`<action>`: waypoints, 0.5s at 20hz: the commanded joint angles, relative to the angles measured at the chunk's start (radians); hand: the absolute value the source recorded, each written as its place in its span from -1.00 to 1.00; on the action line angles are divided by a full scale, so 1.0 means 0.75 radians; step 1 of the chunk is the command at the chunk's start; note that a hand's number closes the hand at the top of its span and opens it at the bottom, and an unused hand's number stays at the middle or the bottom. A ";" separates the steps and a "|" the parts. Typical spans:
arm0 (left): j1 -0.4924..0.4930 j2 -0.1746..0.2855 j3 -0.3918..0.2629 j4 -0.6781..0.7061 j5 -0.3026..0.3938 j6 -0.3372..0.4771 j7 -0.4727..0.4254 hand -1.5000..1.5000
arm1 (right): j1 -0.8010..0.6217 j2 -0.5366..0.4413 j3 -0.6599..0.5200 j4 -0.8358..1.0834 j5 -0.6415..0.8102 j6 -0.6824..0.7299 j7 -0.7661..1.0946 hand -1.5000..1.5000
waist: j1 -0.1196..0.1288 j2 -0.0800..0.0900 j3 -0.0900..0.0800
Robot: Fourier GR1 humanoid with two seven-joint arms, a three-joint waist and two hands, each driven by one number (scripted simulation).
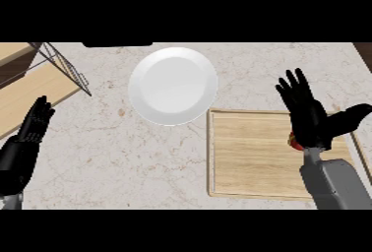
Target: Pick the bell pepper from the tray and place it in the plate
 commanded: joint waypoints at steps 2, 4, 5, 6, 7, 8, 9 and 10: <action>-0.046 0.019 -0.006 -0.027 0.015 -0.037 0.035 0.00 | -0.038 0.013 0.214 -0.151 -0.101 0.428 -0.022 1.00 | 0.028 -0.044 -0.039; -0.111 -0.002 -0.032 -0.045 0.007 -0.033 0.033 0.00 | -0.152 0.034 0.387 -0.259 -0.131 0.665 -0.024 1.00 | 0.075 -0.054 -0.034; -0.120 -0.005 -0.043 -0.054 0.012 -0.045 0.035 0.00 | -0.199 0.058 0.472 -0.313 -0.143 0.758 -0.026 1.00 | 0.116 -0.065 -0.033; -0.142 -0.010 -0.052 -0.062 0.019 -0.055 0.036 0.00 | -0.228 0.077 0.548 -0.365 -0.163 0.853 -0.035 1.00 | 0.132 -0.074 -0.031; -0.098 -0.023 -0.063 -0.029 0.021 -0.049 0.059 0.00 | -0.371 -0.217 0.408 -0.425 0.221 0.721 -0.152 1.00 | 0.020 -0.155 -0.065; -0.112 -0.027 -0.057 -0.028 0.035 -0.050 0.073 0.00 | -0.387 -0.280 0.454 -0.468 0.279 0.808 -0.182 1.00 | 0.002 -0.127 -0.053; -0.132 -0.022 -0.061 -0.036 0.036 -0.059 0.082 0.00 | -0.387 -0.293 0.543 -0.526 0.315 0.902 -0.226 1.00 | 0.000 -0.112 -0.046; -0.168 -0.036 -0.040 -0.050 0.060 -0.039 0.114 0.00 | -0.253 -0.330 0.603 -0.516 0.314 0.996 -0.304 1.00 | -0.024 -0.065 -0.035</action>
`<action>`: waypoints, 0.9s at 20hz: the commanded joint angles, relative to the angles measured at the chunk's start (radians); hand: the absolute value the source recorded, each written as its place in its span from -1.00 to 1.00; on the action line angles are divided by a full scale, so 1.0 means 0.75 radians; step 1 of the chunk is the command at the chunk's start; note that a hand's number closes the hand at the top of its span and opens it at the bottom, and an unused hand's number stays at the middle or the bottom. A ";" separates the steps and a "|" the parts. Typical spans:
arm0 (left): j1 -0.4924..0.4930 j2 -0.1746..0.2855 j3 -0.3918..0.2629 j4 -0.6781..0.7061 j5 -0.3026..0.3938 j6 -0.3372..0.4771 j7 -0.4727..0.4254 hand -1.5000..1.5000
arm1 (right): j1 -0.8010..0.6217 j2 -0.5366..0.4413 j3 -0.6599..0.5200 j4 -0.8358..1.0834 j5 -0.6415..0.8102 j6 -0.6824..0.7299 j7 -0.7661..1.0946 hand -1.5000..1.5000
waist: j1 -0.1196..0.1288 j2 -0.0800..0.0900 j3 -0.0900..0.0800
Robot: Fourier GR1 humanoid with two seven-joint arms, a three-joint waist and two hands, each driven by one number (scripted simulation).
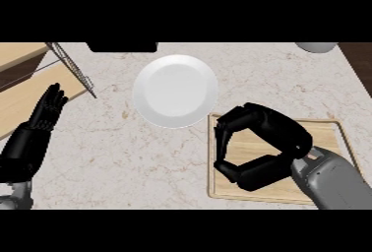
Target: Pick the bell pepper from the tray and place it in the plate
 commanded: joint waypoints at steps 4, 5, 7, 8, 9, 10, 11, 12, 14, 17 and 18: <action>-0.134 0.016 0.052 -0.034 0.062 0.001 0.139 0.00 | 0.425 -0.260 0.161 -0.062 0.055 0.434 -0.530 -1.00 | -0.054 0.050 0.005; -0.153 0.001 0.030 -0.011 0.040 0.014 0.146 0.00 | 0.467 -0.275 0.153 -0.008 0.076 0.470 -0.636 -1.00 | -0.054 0.055 0.006; -0.196 -0.025 -0.003 -0.022 0.022 0.036 0.209 0.00 | 0.482 -0.393 0.026 0.031 0.005 0.608 -0.803 -1.00 | -0.046 0.052 0.003; -0.210 -0.008 0.013 -0.028 0.044 0.016 0.236 0.00 | 0.506 -0.351 0.035 0.095 0.058 0.587 -0.892 -1.00 | -0.032 0.053 0.003; -0.158 -0.015 0.000 -0.086 0.040 0.022 0.239 0.00 | 0.552 -0.402 0.000 0.064 0.057 0.595 -0.960 -1.00 | -0.027 0.046 0.003; -0.243 -0.009 0.029 0.016 0.057 -0.013 0.216 0.00 | 0.447 -0.400 -0.040 0.151 0.043 0.626 -0.988 -1.00 | -0.020 0.056 0.001; -0.246 -0.028 0.019 -0.029 0.050 0.021 0.259 0.00 | 0.444 -0.441 -0.081 0.152 0.030 0.628 -1.011 -1.00 | -0.015 0.052 0.001; -0.276 -0.040 -0.004 -0.022 0.020 0.040 0.275 0.00 | 0.402 -0.486 -0.123 0.100 -0.027 0.635 -0.980 -1.00 | -0.020 0.051 0.000; -0.264 -0.031 0.018 0.042 0.037 -0.010 0.223 0.00 | 0.334 -0.534 -0.176 0.139 0.011 0.610 -1.004 -1.00 | -0.008 0.054 -0.001; -0.296 -0.062 -0.016 0.010 0.006 0.026 0.260 0.00 | 0.234 -0.678 -0.257 0.089 0.059 0.546 -0.935 -1.00 | -0.004 0.051 -0.001; -0.292 -0.011 0.038 0.016 0.047 -0.014 0.285 0.00 | 0.258 -0.728 -0.259 0.052 0.129 0.512 -0.933 -1.00 | -0.007 0.048 -0.002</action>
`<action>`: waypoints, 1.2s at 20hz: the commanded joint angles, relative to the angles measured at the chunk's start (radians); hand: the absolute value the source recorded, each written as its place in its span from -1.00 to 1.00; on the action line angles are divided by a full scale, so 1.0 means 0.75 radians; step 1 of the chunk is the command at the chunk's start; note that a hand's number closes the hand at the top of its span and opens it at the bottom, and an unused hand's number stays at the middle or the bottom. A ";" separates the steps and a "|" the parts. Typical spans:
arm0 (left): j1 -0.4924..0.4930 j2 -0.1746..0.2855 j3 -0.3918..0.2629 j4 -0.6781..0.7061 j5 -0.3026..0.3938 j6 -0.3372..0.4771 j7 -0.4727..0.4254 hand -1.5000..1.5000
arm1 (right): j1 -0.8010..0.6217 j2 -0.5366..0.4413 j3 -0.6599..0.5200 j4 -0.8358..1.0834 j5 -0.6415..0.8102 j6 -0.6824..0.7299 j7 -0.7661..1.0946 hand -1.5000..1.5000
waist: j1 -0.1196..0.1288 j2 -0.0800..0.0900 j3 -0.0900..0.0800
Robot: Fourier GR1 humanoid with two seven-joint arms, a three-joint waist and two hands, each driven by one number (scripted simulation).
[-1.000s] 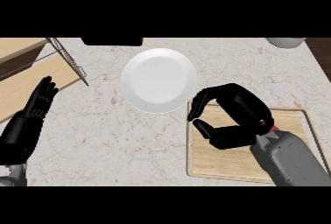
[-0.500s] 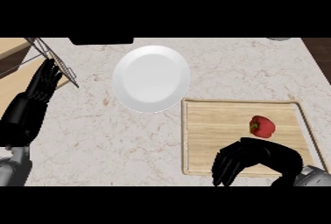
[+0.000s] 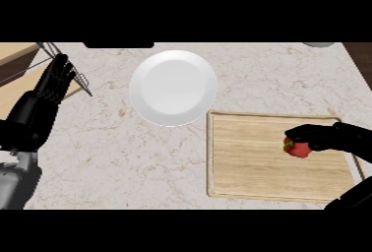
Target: Pick the bell pepper from the tray and place it in the plate
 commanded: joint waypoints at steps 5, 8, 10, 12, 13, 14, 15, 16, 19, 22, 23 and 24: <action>-0.029 -0.024 -0.005 0.053 -0.013 -0.019 -0.021 0.00 | -0.207 -0.385 -0.064 -0.026 0.330 0.135 -0.106 -1.00 | 0.019 0.005 -0.003; -0.025 -0.018 0.007 -0.004 0.020 -0.033 0.028 0.00 | -0.181 -0.448 0.017 -0.020 0.531 0.065 -0.156 -1.00 | 0.033 0.002 -0.001; -0.077 -0.040 -0.019 0.000 -0.009 -0.008 0.056 0.00 | -0.213 -0.505 0.090 -0.035 0.634 0.059 -0.144 -1.00 | 0.039 0.005 -0.001; -0.076 -0.004 0.005 0.046 0.004 -0.069 0.017 0.00 | -0.263 -0.527 0.141 0.009 0.710 0.055 -0.159 -1.00 | 0.057 0.012 -0.003; -0.004 -0.049 -0.025 -0.025 -0.025 -0.023 -0.007 0.00 | -0.257 -0.507 0.180 -0.030 0.754 0.018 -0.123 -1.00 | 0.057 0.004 -0.003; -0.064 -0.053 -0.017 0.040 -0.040 -0.022 -0.002 0.00 | -0.238 -0.466 0.221 -0.010 0.822 -0.037 -0.154 -1.00 | 0.036 0.006 -0.003; -0.127 -0.028 0.022 0.062 -0.017 -0.030 0.048 0.00 | -0.259 -0.483 0.228 0.059 0.858 -0.044 -0.227 -1.00 | 0.037 0.009 -0.002; -0.009 -0.033 0.003 -0.019 -0.021 -0.039 0.021 0.00 | -0.254 -0.460 0.257 0.039 0.874 -0.050 -0.188 -1.00 | 0.045 0.003 -0.003; -0.087 -0.054 0.022 0.110 -0.054 -0.058 -0.029 0.00 | -0.259 -0.435 0.260 0.162 0.980 -0.137 -0.289 -1.00 | 0.021 0.005 -0.003; -0.049 -0.057 0.029 0.036 -0.059 -0.063 0.019 0.00 | -0.334 -0.327 0.255 0.285 1.044 -0.159 -0.282 -1.00 | 0.036 0.004 -0.003; -0.028 -0.067 0.031 0.020 -0.059 -0.068 0.037 0.00 | -0.269 -0.284 0.285 0.191 1.105 -0.215 -0.192 -1.00 | 0.023 0.000 -0.003; -0.028 -0.047 0.085 0.078 -0.021 -0.129 -0.024 0.00 | -0.346 -0.303 0.232 0.197 1.085 -0.132 -0.166 -1.00 | 0.022 0.000 -0.004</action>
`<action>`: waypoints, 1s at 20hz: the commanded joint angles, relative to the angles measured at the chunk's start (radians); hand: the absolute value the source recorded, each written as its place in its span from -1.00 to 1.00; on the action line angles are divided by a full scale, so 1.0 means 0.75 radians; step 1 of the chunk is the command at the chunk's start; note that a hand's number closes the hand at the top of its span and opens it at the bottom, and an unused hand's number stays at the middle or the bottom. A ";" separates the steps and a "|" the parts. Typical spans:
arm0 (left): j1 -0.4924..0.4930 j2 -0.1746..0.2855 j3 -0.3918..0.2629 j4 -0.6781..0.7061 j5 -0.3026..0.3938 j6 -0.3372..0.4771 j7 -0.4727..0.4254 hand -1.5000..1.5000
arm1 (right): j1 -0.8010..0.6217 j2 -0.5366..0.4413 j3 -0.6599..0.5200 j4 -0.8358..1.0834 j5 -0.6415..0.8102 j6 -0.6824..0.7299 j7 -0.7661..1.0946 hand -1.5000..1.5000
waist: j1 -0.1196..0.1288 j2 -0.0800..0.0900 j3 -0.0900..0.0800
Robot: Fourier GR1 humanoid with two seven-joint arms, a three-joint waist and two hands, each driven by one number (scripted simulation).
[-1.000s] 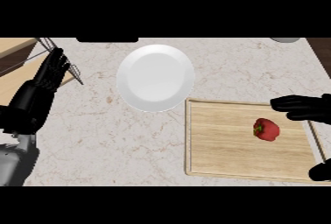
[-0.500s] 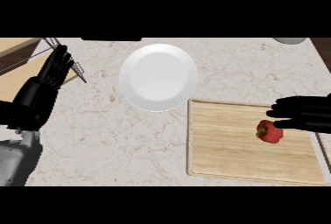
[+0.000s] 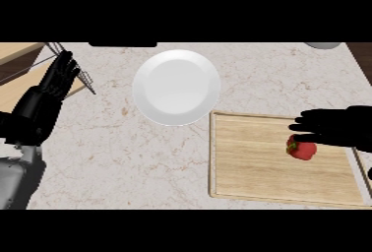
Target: Pick the bell pepper from the tray and place it in the plate
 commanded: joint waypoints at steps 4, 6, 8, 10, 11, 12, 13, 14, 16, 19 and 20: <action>0.011 -0.081 -0.024 -0.015 -0.085 0.040 -0.008 0.00 | -0.101 0.196 0.074 0.148 0.251 0.057 0.035 -1.00 | -0.001 -0.001 -0.001; 0.046 -0.026 0.029 -0.095 -0.024 -0.031 0.043 0.00 | -0.097 0.136 0.008 0.280 0.276 0.024 -0.101 -1.00 | -0.001 -0.003 0.000; -0.020 -0.053 0.039 0.118 -0.062 -0.074 -0.106 0.00 | -0.145 0.279 0.043 0.341 0.343 0.009 -0.029 -1.00 | -0.007 0.001 -0.001; 0.013 -0.083 0.017 0.009 -0.104 -0.003 -0.038 0.00 | -0.110 0.284 0.064 0.400 0.397 -0.038 -0.095 -1.00 | -0.004 -0.001 0.000; -0.027 -0.033 0.077 -0.002 -0.025 -0.069 0.040 0.00 | -0.108 0.312 0.078 0.348 0.411 -0.001 -0.041 -1.00 | -0.007 -0.003 0.000; -0.076 -0.071 0.047 -0.010 -0.069 -0.020 0.074 0.00 | -0.108 0.296 0.045 0.406 0.420 -0.026 -0.099 -1.00 | -0.011 -0.003 0.000; 0.004 -0.054 0.081 0.007 -0.054 -0.070 -0.007 0.00 | -0.098 0.330 0.053 0.364 0.446 -0.015 -0.074 -1.00 | -0.010 -0.003 -0.001; -0.029 -0.111 0.028 0.034 -0.119 -0.003 -0.013 0.00 | -0.148 0.322 0.052 0.498 0.459 -0.036 -0.160 -1.00 | -0.006 0.000 0.000; -0.017 -0.046 0.105 -0.007 -0.057 -0.077 0.029 0.00 | -0.119 0.345 0.057 0.360 0.486 0.031 -0.059 -1.00 | -0.013 -0.005 -0.001; 0.042 -0.089 0.061 -0.062 -0.107 -0.038 0.047 0.00 | -0.132 0.387 0.091 0.557 0.571 -0.067 -0.148 -1.00 | -0.003 -0.003 0.000; 0.034 -0.078 0.105 0.006 -0.089 -0.076 -0.037 0.00 | -0.022 0.398 0.087 0.513 0.595 -0.171 -0.112 -1.00 | -0.015 -0.004 0.000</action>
